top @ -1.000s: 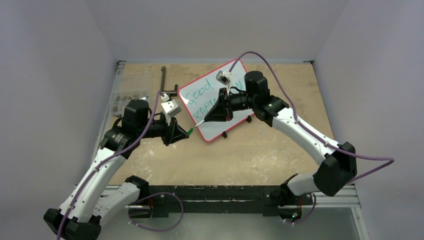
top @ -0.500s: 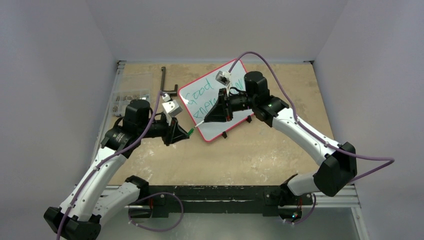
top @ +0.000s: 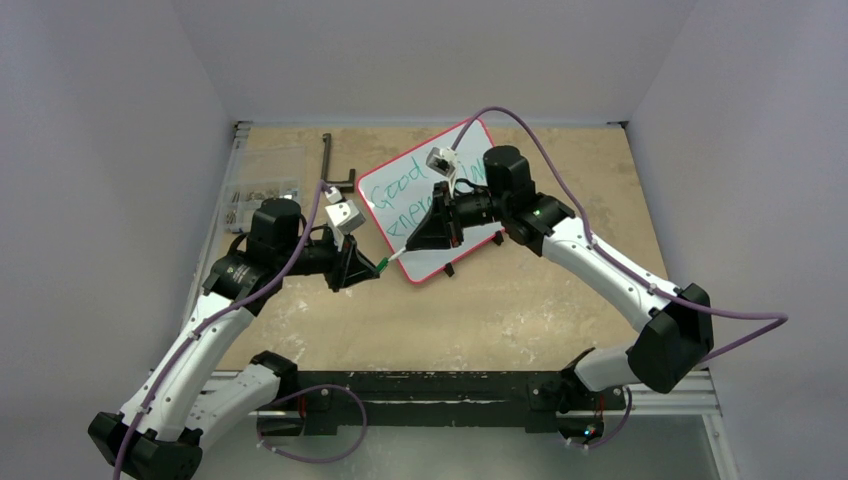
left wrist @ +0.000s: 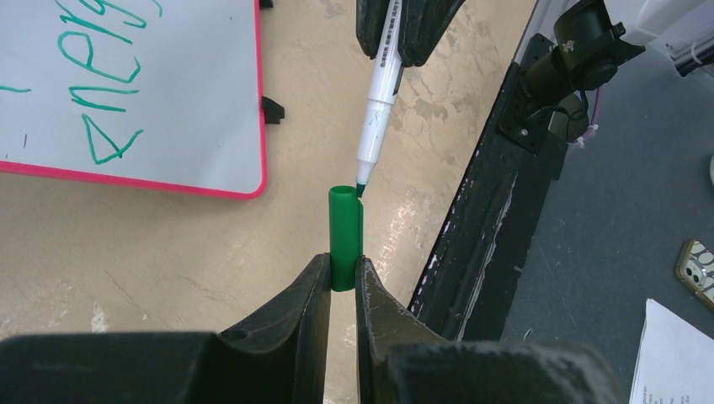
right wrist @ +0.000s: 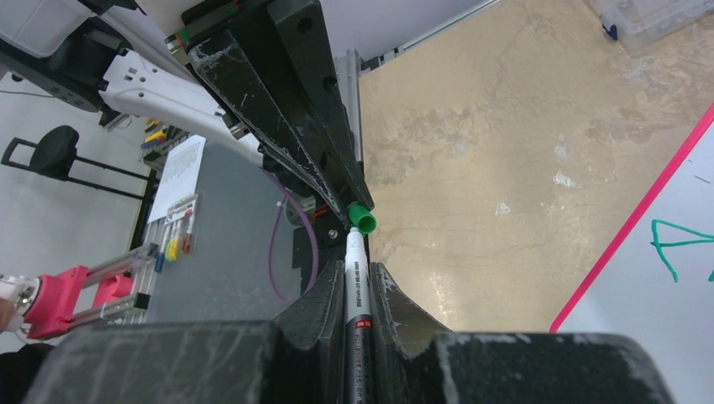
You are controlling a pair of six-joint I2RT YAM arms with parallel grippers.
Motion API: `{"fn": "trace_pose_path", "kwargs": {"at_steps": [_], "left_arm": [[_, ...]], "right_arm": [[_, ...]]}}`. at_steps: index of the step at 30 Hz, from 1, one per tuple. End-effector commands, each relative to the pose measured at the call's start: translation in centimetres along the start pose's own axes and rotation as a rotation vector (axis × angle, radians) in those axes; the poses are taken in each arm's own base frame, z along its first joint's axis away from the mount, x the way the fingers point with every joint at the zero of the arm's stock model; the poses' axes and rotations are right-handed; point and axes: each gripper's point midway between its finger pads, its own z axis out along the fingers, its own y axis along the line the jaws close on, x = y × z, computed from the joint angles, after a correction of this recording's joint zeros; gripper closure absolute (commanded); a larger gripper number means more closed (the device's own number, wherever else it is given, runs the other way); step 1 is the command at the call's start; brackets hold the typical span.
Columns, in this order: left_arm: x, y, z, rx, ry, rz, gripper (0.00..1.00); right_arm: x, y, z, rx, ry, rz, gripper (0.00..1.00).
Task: Write a sentence on the whiteboard
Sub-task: Close the whiteboard marker at the center of the board.
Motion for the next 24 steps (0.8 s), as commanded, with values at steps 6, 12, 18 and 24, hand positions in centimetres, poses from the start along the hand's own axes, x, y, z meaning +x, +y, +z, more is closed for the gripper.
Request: {"fn": "trace_pose_path", "kwargs": {"at_steps": [6, 12, 18, 24], "left_arm": [[-1.4, -1.1, -0.3, 0.051, -0.051, 0.065, 1.00], [-1.2, -0.8, -0.2, 0.033, -0.046, 0.061, 1.00], [-1.2, -0.9, -0.3, 0.034, -0.046, 0.063, 1.00], [-1.1, -1.0, -0.4, 0.032, -0.048, 0.064, 1.00]], "right_arm": [[-1.1, 0.9, 0.4, -0.026, 0.003, -0.056, 1.00], [-2.0, 1.1, 0.1, 0.004, -0.019, -0.076, 1.00], [-3.6, 1.8, -0.6, 0.027, -0.072, -0.084, 1.00], [-3.6, 0.9, -0.6, 0.061, -0.072, -0.067, 1.00]]}}
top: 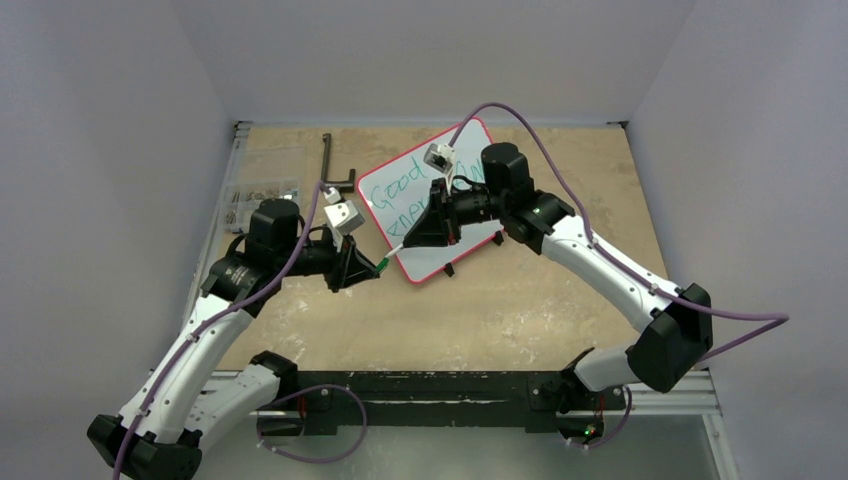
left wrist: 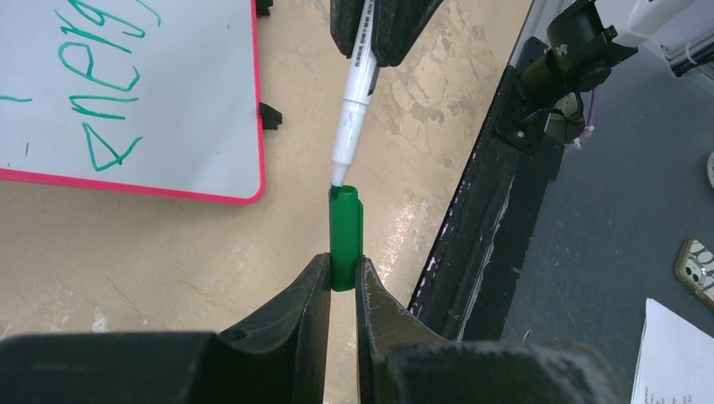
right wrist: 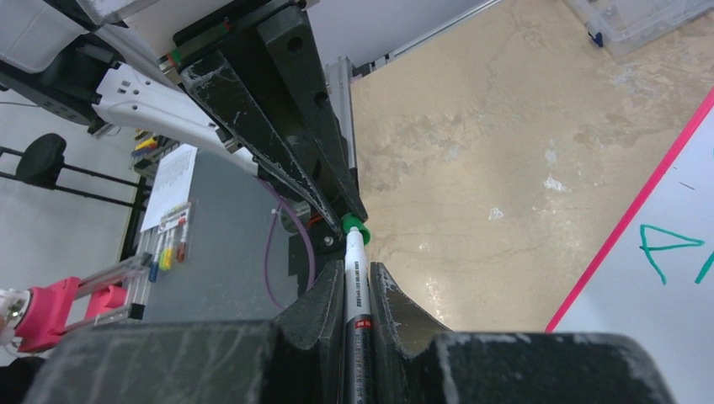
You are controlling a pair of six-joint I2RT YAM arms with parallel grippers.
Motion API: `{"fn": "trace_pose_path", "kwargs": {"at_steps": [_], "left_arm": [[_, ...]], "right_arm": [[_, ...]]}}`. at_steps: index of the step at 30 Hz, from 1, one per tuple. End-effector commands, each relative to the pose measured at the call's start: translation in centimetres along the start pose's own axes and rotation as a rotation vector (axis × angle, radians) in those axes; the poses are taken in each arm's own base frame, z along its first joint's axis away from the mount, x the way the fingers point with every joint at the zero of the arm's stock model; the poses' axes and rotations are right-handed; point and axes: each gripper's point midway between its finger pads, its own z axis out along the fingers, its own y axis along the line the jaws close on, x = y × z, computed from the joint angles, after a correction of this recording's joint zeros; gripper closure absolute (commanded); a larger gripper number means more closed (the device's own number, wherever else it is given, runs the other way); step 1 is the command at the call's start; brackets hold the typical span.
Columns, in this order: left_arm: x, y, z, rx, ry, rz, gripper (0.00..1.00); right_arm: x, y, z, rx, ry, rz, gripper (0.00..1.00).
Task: Write a sentence on the whiteboard
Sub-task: Close the whiteboard marker at the center of the board.
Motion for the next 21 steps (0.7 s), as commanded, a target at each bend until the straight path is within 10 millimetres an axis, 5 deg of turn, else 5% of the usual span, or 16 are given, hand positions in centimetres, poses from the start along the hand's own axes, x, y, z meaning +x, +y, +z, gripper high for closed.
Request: {"fn": "trace_pose_path", "kwargs": {"at_steps": [1, 21], "left_arm": [[-0.86, -0.71, -0.23, 0.025, -0.036, 0.054, 1.00], [-0.86, -0.27, -0.23, -0.003, -0.035, 0.049, 1.00]], "right_arm": [[-3.05, 0.78, -0.94, 0.033, -0.076, -0.066, 1.00], [-2.65, 1.13, -1.39, 0.021, -0.070, -0.054, 1.00]]}}
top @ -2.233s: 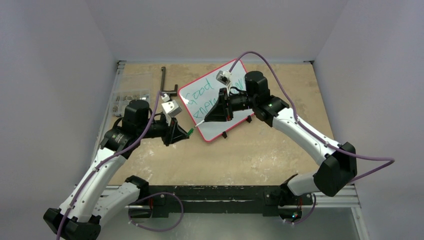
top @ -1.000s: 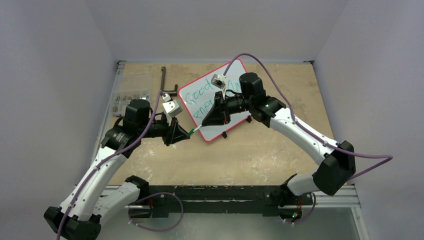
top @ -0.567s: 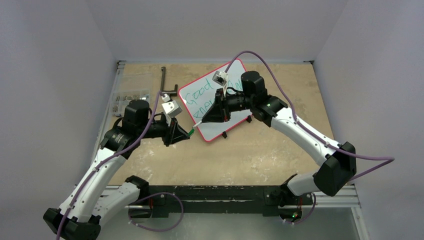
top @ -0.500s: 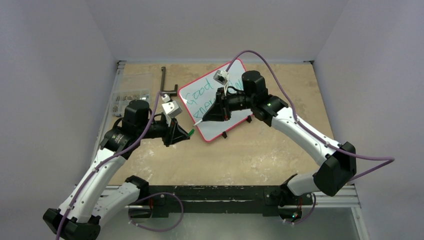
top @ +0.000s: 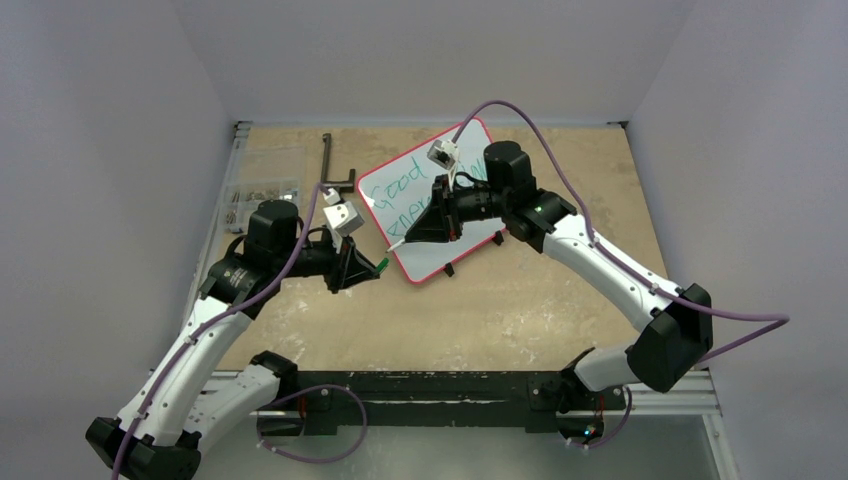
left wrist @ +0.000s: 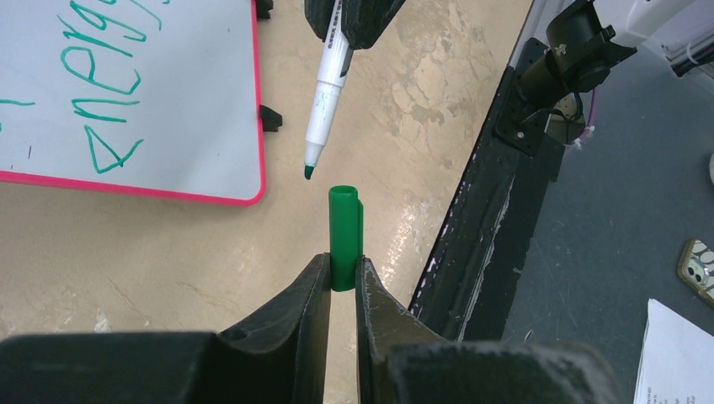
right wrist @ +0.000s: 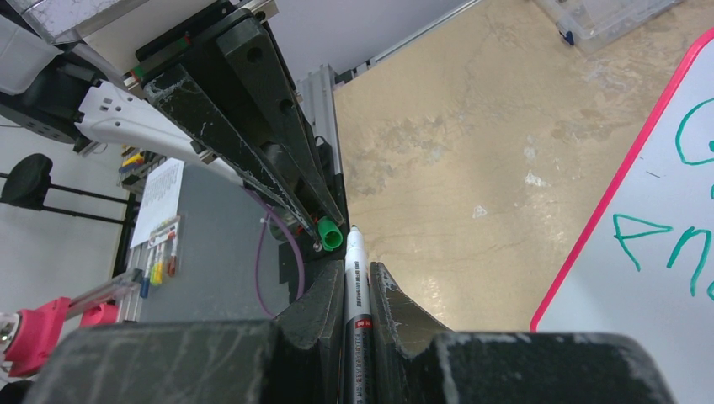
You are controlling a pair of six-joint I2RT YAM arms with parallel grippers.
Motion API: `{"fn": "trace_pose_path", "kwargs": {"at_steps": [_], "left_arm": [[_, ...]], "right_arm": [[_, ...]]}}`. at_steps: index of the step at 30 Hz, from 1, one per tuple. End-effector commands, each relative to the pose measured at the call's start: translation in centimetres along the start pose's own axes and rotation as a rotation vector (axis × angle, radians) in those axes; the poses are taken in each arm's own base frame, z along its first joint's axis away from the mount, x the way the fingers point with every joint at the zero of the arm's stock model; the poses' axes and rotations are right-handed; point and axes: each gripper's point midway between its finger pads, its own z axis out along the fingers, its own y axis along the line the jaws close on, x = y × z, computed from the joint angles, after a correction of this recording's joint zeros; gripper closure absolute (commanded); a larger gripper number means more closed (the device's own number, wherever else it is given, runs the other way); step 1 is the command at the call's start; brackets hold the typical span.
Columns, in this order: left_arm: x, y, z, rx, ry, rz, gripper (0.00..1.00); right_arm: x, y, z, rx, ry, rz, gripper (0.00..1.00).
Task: Write a sentence on the whiteboard
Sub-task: Close the whiteboard marker at the center of the board.
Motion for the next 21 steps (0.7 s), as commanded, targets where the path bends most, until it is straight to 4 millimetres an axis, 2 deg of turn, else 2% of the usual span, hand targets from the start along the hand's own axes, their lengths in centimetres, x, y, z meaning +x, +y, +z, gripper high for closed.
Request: {"fn": "trace_pose_path", "kwargs": {"at_steps": [1, 7, 21], "left_arm": [[-0.8, 0.0, -0.1, -0.006, -0.028, 0.039, 1.00], [-0.8, 0.1, -0.1, -0.009, -0.028, 0.036, 1.00], [-0.8, 0.0, -0.1, -0.008, -0.033, 0.039, 1.00]], "right_arm": [[-2.2, 2.1, -1.2, -0.025, -0.054, -0.070, 1.00], [-1.7, 2.4, -1.3, -0.038, -0.046, -0.063, 1.00], [-0.3, 1.3, -0.8, -0.025, -0.006, -0.027, 1.00]]}}
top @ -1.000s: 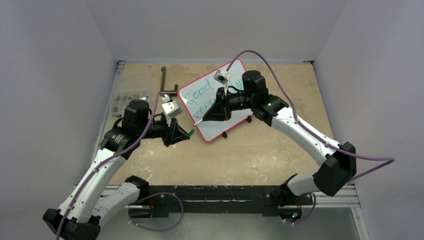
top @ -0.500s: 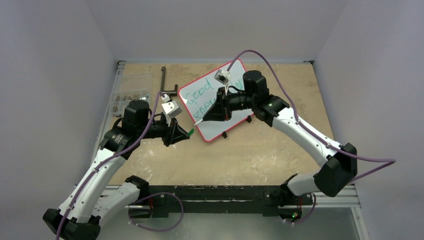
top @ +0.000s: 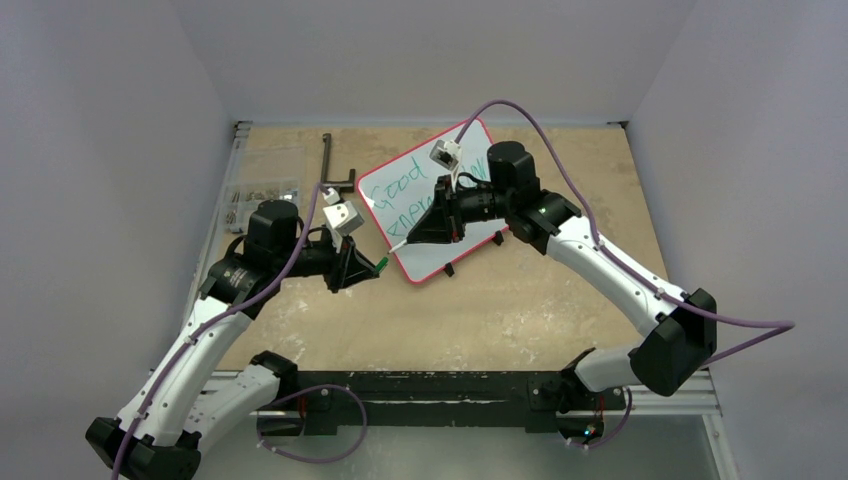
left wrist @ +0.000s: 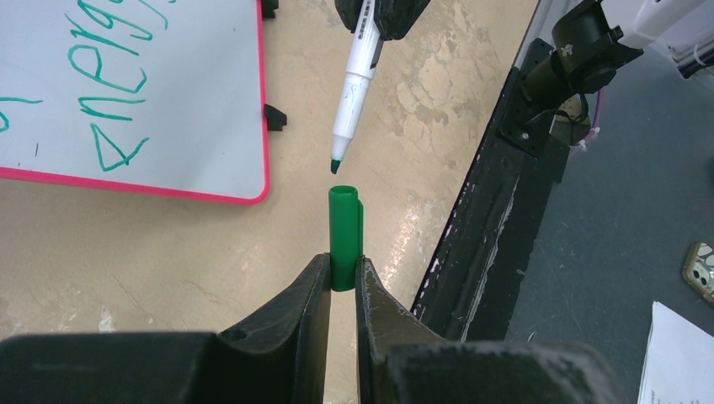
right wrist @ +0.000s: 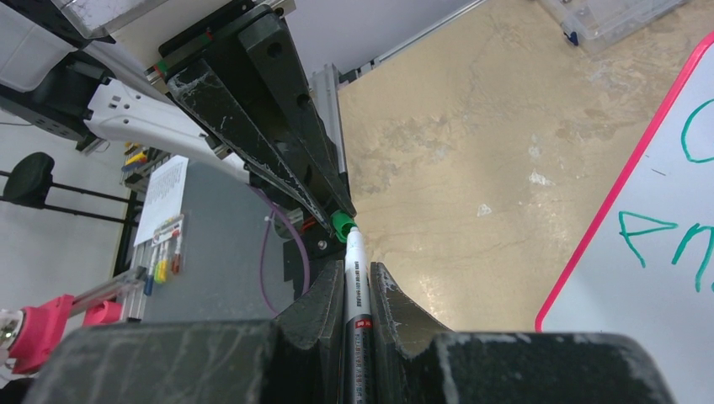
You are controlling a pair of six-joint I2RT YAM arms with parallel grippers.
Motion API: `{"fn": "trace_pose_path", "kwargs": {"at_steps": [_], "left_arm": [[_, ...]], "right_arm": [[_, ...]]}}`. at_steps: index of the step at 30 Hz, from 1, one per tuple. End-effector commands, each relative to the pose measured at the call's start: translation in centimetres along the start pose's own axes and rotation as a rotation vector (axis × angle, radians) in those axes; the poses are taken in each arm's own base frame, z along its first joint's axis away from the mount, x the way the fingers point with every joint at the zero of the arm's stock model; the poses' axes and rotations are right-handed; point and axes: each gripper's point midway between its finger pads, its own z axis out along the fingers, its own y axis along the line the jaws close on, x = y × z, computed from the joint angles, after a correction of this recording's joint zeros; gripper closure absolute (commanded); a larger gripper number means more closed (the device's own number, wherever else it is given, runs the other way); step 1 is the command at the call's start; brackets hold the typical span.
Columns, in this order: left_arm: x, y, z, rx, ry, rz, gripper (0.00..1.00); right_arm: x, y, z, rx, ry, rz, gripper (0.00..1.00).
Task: Write a sentence on the whiteboard
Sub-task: Close the whiteboard marker at the center of the board.
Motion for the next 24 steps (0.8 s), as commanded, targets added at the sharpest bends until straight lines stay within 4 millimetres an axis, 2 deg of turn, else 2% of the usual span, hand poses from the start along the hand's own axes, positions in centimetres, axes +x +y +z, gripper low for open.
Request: {"fn": "trace_pose_path", "kwargs": {"at_steps": [1, 24], "left_arm": [[-0.89, -0.27, -0.13, 0.006, -0.036, 0.040, 1.00], [-0.86, -0.19, 0.06, 0.012, -0.029, 0.035, 1.00]], "right_arm": [[-0.10, 0.61, -0.26, -0.023, 0.000, -0.022, 1.00], [0.16, 1.05, 0.53, -0.045, 0.023, -0.027, 1.00]]}}
